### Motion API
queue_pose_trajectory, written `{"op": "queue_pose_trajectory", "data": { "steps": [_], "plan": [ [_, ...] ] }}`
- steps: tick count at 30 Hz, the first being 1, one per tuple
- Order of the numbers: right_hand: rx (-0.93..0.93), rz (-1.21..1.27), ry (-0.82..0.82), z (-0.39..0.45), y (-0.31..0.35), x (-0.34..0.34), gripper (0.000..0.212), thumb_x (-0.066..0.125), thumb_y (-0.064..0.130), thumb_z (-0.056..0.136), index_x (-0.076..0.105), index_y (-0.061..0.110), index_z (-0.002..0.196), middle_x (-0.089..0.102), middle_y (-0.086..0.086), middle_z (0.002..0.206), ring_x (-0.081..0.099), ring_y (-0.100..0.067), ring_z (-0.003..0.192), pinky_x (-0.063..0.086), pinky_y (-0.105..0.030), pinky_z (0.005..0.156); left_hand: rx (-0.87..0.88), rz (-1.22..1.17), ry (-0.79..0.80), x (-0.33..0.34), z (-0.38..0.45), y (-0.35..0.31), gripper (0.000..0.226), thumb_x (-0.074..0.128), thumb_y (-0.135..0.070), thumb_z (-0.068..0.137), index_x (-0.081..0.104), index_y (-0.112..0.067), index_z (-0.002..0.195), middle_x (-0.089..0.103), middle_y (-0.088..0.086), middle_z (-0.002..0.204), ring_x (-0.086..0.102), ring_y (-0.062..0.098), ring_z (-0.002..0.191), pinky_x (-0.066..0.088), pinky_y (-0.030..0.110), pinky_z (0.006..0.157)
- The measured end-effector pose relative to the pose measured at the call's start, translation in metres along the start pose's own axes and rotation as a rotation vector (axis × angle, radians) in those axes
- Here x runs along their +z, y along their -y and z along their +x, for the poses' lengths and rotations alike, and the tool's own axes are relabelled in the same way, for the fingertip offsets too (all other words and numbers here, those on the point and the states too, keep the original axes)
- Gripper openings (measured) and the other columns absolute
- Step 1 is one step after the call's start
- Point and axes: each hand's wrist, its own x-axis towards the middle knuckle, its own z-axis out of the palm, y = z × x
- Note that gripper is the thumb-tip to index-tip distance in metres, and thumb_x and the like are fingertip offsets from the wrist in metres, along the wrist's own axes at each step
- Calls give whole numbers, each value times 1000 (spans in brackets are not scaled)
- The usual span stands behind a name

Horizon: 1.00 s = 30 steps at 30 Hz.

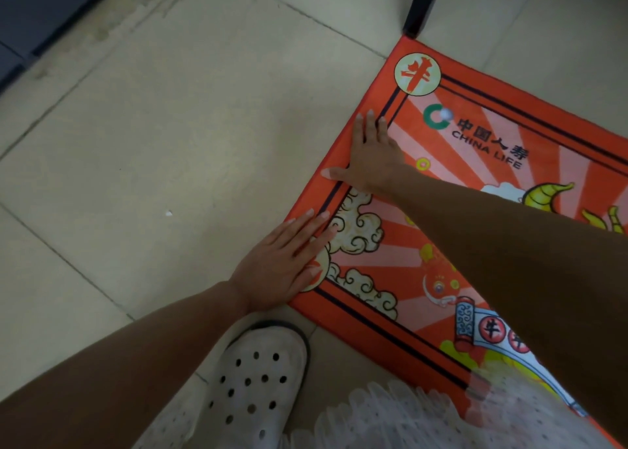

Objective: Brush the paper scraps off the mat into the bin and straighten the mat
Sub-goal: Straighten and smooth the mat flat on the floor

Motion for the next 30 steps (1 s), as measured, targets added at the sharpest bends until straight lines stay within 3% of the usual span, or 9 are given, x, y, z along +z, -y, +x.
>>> {"op": "queue_pose_trajectory", "data": {
  "steps": [6, 9, 14, 18, 21, 30],
  "plan": [
    [-5, -28, 3, 1, 0, 2, 112, 41, 74, 84, -22, 8, 150, -27, -15, 156, -18, -33, 146, 7, -47, 120, -22, -19, -24, 0, 1, -2, 63, 30, -44, 104, 9, -17, 158, 3, 4, 166, -1, 19, 153, 9, 38, 124],
    [-19, -29, -21, 2, -4, 3, 100, 37, 66, 91, -21, 10, 150, -25, -13, 157, -16, -32, 146, 8, -46, 120, -163, -47, -65, 2, 10, -10, 68, 34, -45, 103, 9, -13, 158, 4, 3, 166, -1, 17, 153, 11, 37, 123],
    [-69, -72, -90, 3, -14, 3, 81, 29, 54, 100, -15, 12, 153, -16, -11, 160, -8, -30, 148, 16, -47, 118, -236, -25, -78, 2, 15, -16, 68, 26, -47, 103, 7, -12, 158, 3, 3, 166, -1, 15, 152, 8, 34, 123],
    [-62, -83, -104, 3, -13, 1, 79, 30, 51, 100, -12, 11, 153, -12, -10, 161, -5, -30, 148, 19, -48, 117, -307, -64, -92, 4, 28, -17, 66, 24, -47, 104, 8, -12, 158, 5, 3, 166, 0, 15, 152, 10, 35, 123],
    [-63, -98, -126, 3, -14, 1, 75, 29, 49, 101, -9, 12, 154, -9, -9, 161, -2, -30, 148, 22, -47, 116, -380, -123, -116, 1, 50, -17, 69, 27, -47, 104, 4, -12, 158, 1, 2, 166, -4, 15, 152, 2, 32, 121],
    [-87, -90, -191, 6, -23, 6, 65, 31, 36, 103, -3, 16, 155, -2, -6, 162, 4, -27, 148, 21, -45, 115, -397, -155, -102, -7, 96, -8, 74, 8, -52, 97, -5, -11, 157, -8, 4, 165, -14, 13, 150, -8, 30, 119]
  ]
}}
